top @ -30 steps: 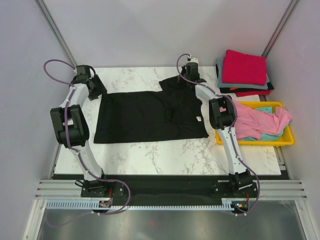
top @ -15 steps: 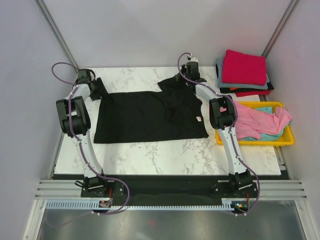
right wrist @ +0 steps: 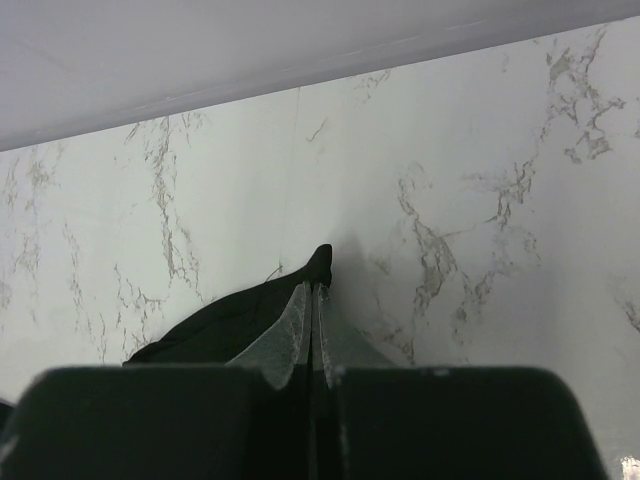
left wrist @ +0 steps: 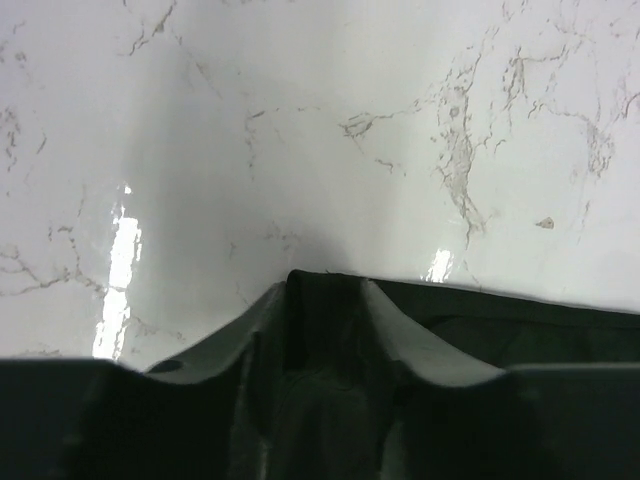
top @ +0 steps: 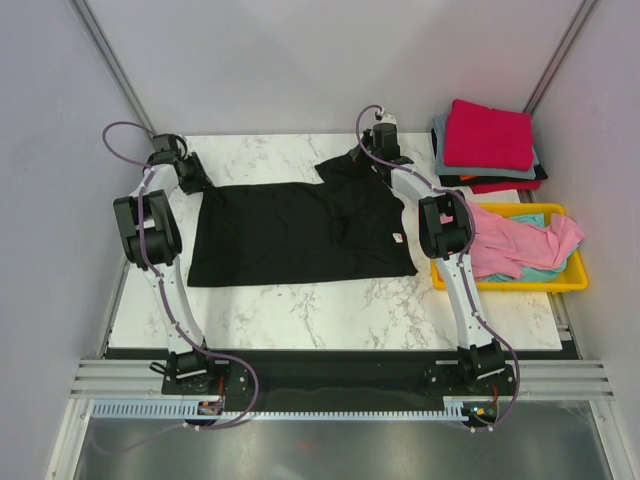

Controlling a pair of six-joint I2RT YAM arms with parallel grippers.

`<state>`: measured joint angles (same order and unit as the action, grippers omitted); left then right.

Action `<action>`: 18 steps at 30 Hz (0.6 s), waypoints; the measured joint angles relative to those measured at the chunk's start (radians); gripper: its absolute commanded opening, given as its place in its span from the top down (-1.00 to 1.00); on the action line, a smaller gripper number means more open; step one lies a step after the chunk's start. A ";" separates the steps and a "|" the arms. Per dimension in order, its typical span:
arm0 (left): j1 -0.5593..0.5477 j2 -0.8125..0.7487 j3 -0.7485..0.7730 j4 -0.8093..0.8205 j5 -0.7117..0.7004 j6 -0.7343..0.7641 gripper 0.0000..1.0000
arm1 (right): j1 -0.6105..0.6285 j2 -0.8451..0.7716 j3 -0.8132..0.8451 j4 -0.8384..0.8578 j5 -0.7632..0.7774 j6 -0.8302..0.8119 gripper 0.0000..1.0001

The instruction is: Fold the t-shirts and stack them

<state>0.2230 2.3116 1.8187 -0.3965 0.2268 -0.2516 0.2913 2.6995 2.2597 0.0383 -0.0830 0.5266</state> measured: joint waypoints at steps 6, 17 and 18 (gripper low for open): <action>-0.002 0.008 0.004 -0.019 0.012 0.013 0.82 | 0.000 0.000 0.000 0.000 0.000 0.001 1.00; -0.002 0.008 0.004 -0.023 0.041 0.013 0.96 | -0.001 -0.093 -0.177 0.113 -0.053 -0.018 1.00; -0.002 0.008 0.004 -0.025 0.049 0.011 0.96 | -0.001 -0.113 -0.202 0.127 -0.062 -0.027 1.00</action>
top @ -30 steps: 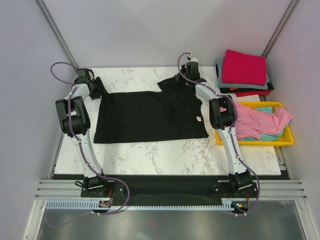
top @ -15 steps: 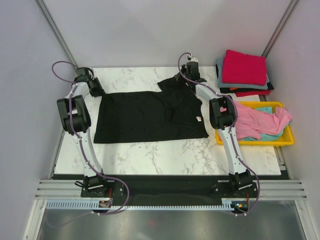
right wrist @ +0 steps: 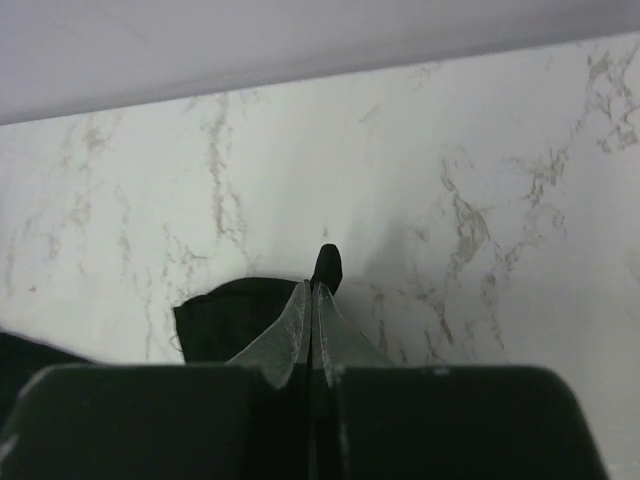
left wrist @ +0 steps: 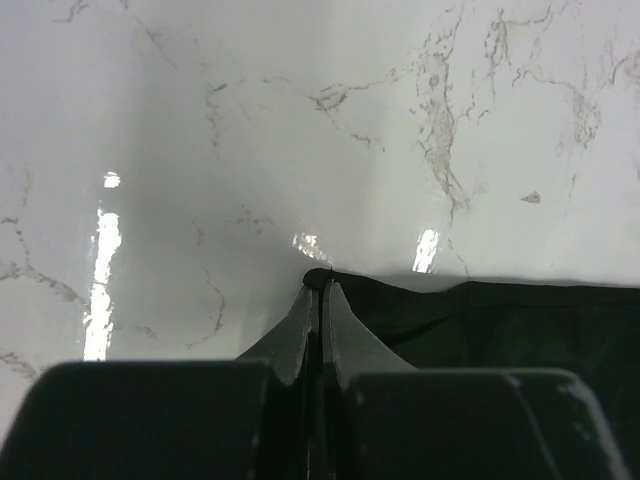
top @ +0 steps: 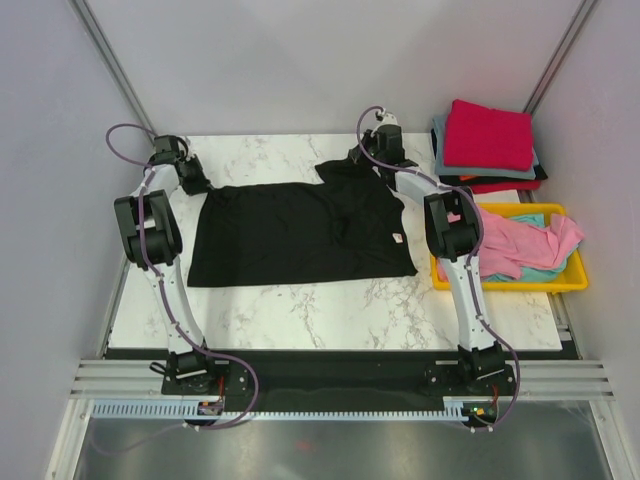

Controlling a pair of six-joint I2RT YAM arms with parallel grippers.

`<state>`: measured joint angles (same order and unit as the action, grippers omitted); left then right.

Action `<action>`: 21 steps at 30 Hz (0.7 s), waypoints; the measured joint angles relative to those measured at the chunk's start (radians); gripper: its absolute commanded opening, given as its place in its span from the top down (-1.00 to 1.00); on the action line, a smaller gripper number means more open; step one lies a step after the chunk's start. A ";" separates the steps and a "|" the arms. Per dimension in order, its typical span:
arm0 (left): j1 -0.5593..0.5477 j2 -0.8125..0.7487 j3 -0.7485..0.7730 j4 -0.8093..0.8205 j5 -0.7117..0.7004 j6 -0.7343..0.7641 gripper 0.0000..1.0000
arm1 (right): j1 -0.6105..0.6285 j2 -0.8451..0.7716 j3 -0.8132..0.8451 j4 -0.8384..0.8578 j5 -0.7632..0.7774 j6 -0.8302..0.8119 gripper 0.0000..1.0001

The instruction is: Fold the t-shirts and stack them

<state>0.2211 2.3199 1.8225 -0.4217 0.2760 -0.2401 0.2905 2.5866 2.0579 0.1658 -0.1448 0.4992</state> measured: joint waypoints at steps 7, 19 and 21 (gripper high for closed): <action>-0.001 -0.092 -0.046 -0.018 0.026 -0.015 0.96 | 0.000 -0.201 -0.182 0.095 -0.066 -0.033 1.00; 0.002 -0.407 -0.340 0.063 0.040 -0.016 0.96 | 0.000 -0.565 -0.584 0.179 -0.127 -0.058 1.00; 0.006 -0.431 -0.390 0.074 0.043 -0.016 0.96 | 0.000 -0.621 -0.651 0.177 -0.131 -0.062 1.00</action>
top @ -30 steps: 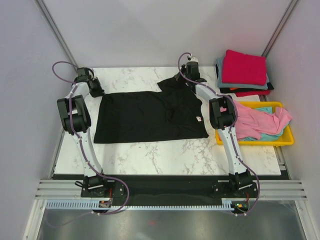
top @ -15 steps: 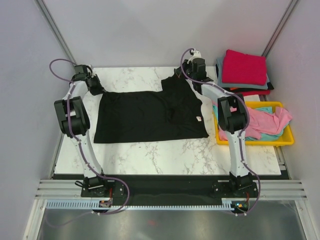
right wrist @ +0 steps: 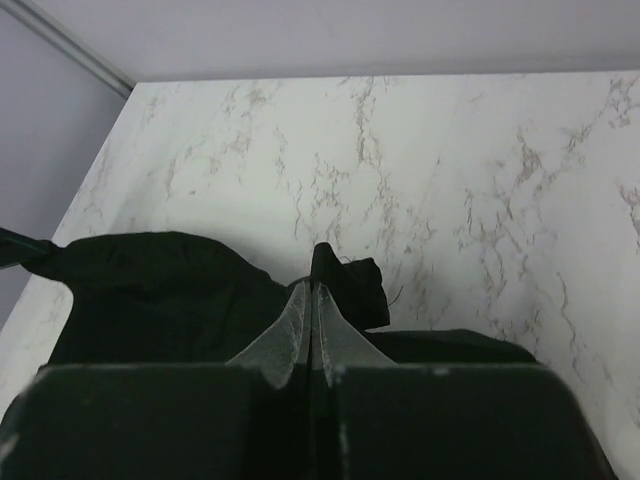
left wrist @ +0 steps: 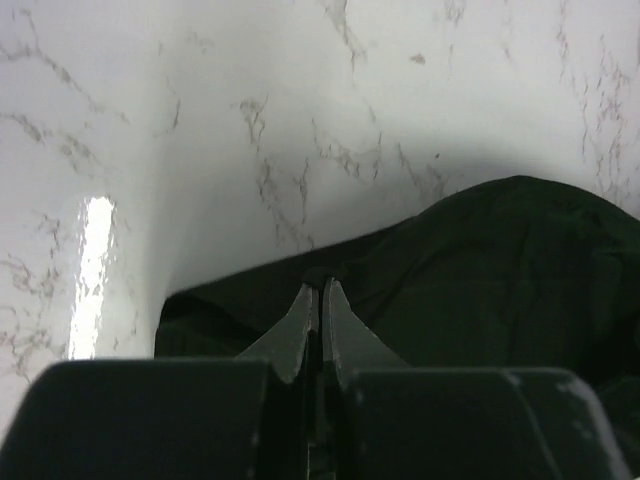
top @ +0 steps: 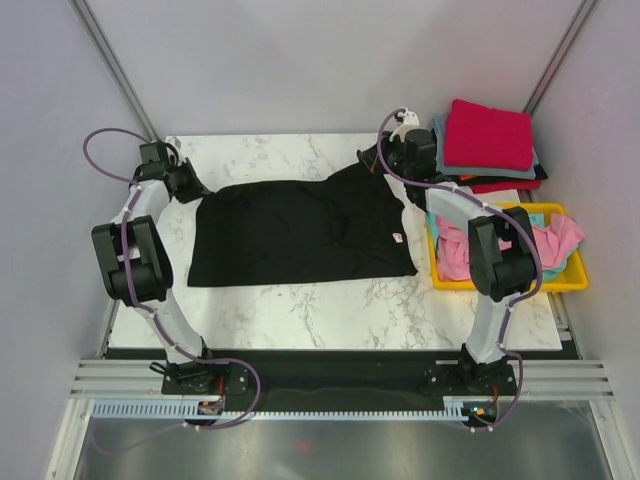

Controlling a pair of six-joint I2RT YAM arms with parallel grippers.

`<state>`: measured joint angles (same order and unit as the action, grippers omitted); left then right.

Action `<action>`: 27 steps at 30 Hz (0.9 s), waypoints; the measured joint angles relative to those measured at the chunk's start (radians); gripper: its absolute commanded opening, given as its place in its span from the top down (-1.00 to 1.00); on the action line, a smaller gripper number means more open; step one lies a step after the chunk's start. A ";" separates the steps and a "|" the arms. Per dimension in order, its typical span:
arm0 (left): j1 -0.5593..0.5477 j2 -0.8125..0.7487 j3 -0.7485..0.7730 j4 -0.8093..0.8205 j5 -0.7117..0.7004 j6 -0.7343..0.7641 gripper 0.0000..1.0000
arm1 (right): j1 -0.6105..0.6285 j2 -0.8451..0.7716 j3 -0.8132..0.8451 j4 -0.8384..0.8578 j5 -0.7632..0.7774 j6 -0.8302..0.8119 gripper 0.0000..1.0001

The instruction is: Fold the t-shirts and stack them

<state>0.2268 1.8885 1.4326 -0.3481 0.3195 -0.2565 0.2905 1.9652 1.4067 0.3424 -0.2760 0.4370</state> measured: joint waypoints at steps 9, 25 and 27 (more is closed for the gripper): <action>0.023 -0.093 -0.160 0.015 0.001 0.000 0.96 | 0.000 -0.250 -0.240 -0.010 0.003 -0.024 1.00; 0.057 -0.135 -0.237 0.055 -0.055 0.001 0.93 | 0.002 -0.437 -0.561 0.002 0.009 -0.014 1.00; 0.057 -0.135 -0.250 0.060 -0.057 0.001 0.76 | 0.002 -0.448 -0.582 0.002 0.015 -0.012 1.00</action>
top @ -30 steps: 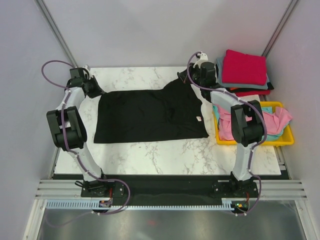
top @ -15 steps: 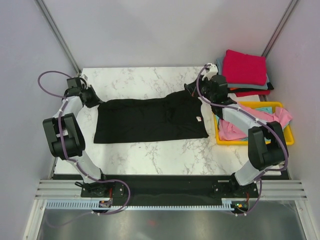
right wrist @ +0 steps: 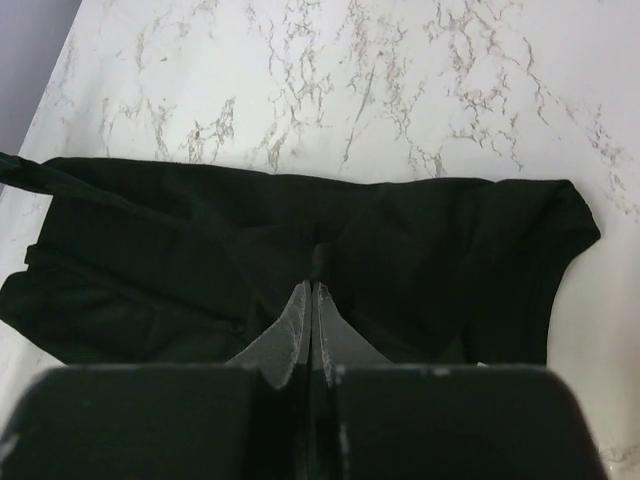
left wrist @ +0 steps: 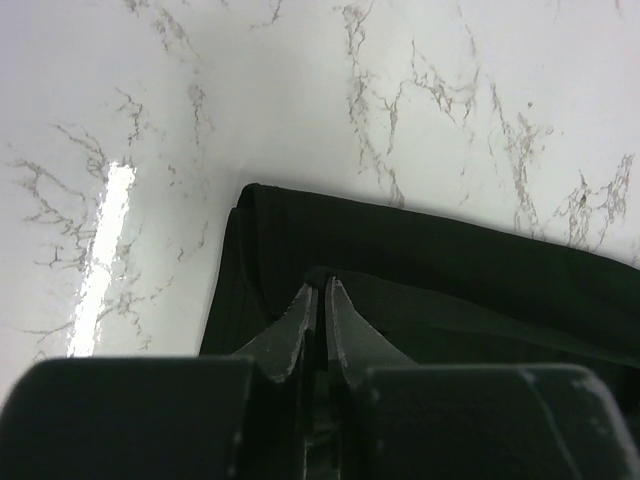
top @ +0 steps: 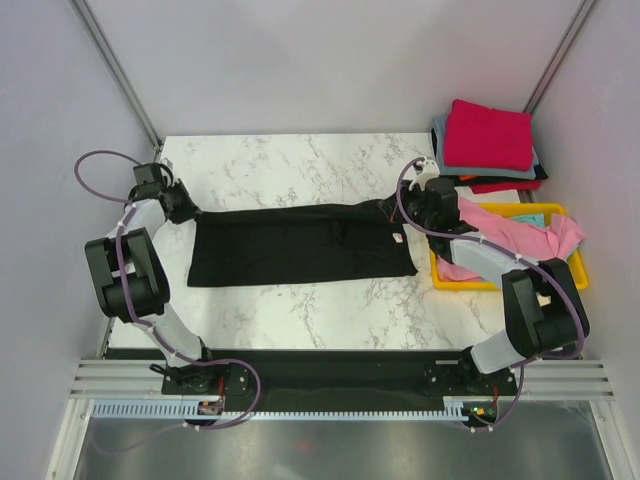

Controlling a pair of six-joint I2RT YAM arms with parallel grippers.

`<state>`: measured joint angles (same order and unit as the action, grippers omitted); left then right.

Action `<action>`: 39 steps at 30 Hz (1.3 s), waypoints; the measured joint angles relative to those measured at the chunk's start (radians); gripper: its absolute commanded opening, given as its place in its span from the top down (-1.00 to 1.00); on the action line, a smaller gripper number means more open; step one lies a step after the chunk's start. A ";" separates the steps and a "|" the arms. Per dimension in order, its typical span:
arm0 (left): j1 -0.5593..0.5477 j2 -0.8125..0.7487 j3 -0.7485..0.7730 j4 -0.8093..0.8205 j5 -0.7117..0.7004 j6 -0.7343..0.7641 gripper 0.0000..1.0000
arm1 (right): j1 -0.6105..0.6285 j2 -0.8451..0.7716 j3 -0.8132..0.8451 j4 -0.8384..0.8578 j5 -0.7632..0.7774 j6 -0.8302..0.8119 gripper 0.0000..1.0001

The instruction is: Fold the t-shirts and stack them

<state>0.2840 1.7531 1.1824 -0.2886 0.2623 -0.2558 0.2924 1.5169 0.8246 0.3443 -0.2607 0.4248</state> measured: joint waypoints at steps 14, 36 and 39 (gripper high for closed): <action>0.008 -0.169 -0.079 0.007 -0.185 -0.024 -0.46 | 0.000 -0.159 -0.090 -0.163 0.016 -0.041 -0.36; -0.057 -0.393 -0.025 -0.014 -0.127 -0.090 -0.43 | 0.135 0.417 0.481 -0.455 0.019 -0.042 -0.09; -0.057 -0.393 -0.023 -0.016 -0.117 -0.095 -0.43 | 0.161 0.464 0.529 -0.484 0.036 -0.045 -0.08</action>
<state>0.2272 1.3598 1.1595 -0.3050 0.1448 -0.3504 0.4530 1.9812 1.3540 -0.1402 -0.2249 0.3801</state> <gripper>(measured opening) 0.719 0.544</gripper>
